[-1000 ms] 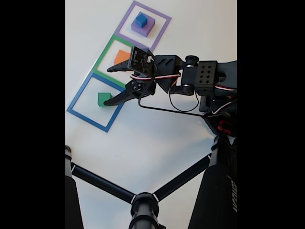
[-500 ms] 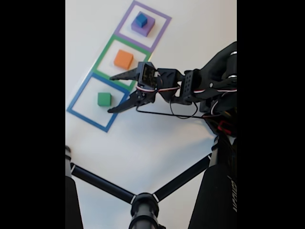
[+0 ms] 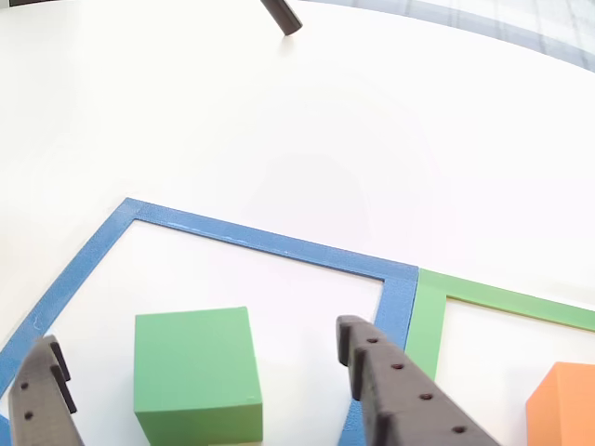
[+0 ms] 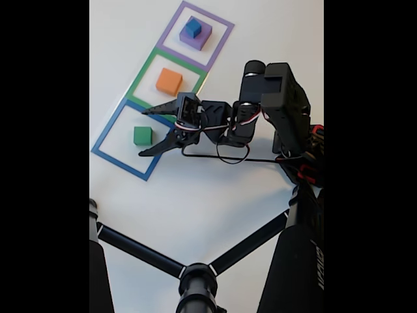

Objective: Tower of hanoi

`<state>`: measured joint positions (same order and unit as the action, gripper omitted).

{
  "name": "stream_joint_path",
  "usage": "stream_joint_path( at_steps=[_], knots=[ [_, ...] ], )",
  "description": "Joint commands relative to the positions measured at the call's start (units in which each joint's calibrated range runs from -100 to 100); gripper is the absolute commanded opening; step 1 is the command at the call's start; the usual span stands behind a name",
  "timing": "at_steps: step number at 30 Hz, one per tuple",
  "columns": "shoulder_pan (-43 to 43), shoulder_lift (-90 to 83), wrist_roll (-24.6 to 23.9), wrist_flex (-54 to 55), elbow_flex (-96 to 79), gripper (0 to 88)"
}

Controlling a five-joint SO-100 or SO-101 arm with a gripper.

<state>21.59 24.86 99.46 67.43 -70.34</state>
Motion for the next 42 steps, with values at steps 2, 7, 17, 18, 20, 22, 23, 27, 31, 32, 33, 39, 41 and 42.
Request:
stream_joint_path(
  at_steps=[2,7,17,18,20,22,23,27,31,32,33,39,41,42],
  knots=[
    [2.09,2.23,0.54,1.39,2.34,32.3],
    [3.62,3.60,0.54,1.39,2.43,29.4],
    [4.87,5.05,0.54,1.47,3.80,17.4],
    [4.87,5.13,0.54,1.47,3.98,16.5],
    [4.87,5.13,0.54,1.47,4.16,13.7],
    [4.97,5.13,0.54,1.80,4.16,11.3],
    [4.97,5.13,0.54,1.88,4.07,11.0],
    [4.97,4.33,0.54,1.96,3.61,10.5],
    [4.97,0.85,0.54,0.42,2.25,10.8],
    [4.97,-0.76,0.54,-0.47,1.61,10.9],
    [5.16,-3.02,0.54,-1.85,0.80,10.9],
    [6.31,-22.72,0.54,-15.61,-5.02,10.3],
    [6.40,-30.64,0.54,-21.12,-7.02,10.3],
    [6.31,-35.00,0.54,-24.76,-7.75,10.2]
  ],
)
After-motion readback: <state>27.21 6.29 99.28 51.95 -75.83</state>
